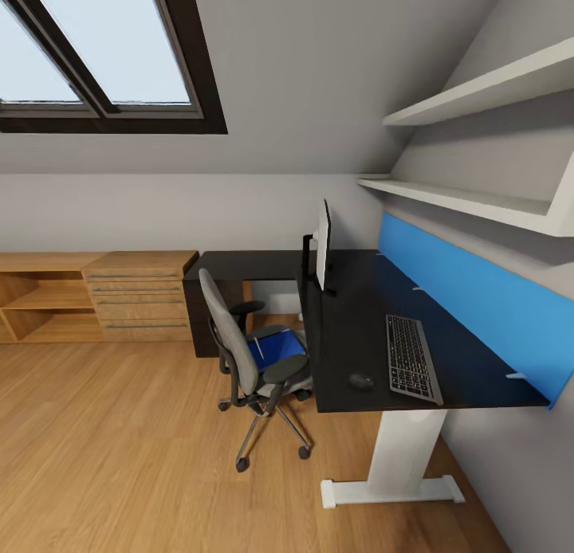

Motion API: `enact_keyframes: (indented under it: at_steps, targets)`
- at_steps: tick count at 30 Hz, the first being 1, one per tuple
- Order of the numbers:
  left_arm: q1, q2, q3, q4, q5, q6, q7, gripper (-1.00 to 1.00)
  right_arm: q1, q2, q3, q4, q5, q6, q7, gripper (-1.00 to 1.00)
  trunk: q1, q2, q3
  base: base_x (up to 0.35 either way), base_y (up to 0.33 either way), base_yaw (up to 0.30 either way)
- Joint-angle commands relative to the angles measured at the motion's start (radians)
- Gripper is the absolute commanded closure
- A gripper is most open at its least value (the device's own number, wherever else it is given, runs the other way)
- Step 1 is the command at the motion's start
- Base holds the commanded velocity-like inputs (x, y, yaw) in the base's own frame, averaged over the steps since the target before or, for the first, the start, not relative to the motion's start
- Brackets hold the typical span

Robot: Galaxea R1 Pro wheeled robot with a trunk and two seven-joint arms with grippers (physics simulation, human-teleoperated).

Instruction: In the bedroom, organize the workspace by keeping the computer under the desk, ensuring the monitor is on the desk, placing the keyboard on the desk next to the monitor, placing the mouse on the desk next to the keyboard, moving the folder from the swivel chair onto the desk next to the mouse, stacking the notebook on top of the folder with the pen on top of the notebook, and positioning the swivel chair next to the desk.

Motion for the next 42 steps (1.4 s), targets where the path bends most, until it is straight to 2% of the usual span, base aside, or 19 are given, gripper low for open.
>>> enact_keyframes:
  at_steps: [1, 9, 42]
  targets:
    - [0.0, 0.001, 0.0, 0.0, 0.005, -0.003, 0.001, -1.0, -0.001, 0.0, 0.003, 0.001, 0.0, -0.002, -0.005, -1.0, 0.0, -0.001, -0.001, 0.0, 0.0, 0.0]
    - [0.0, 0.002, 0.001, 0.0, 0.006, -0.006, 0.002, -1.0, -0.001, 0.001, 0.005, 0.001, 0.0, -0.002, -0.005, -1.0, 0.0, -0.001, -0.001, 0.0, 0.0, 0.0]
    - [0.0, 0.01, 0.004, 0.001, 0.009, -0.01, 0.004, -1.0, -0.001, -0.002, -0.001, -0.004, -0.001, -0.001, -0.014, -1.0, 0.127, -0.232, -0.104, 0.0, 0.0, 0.0]
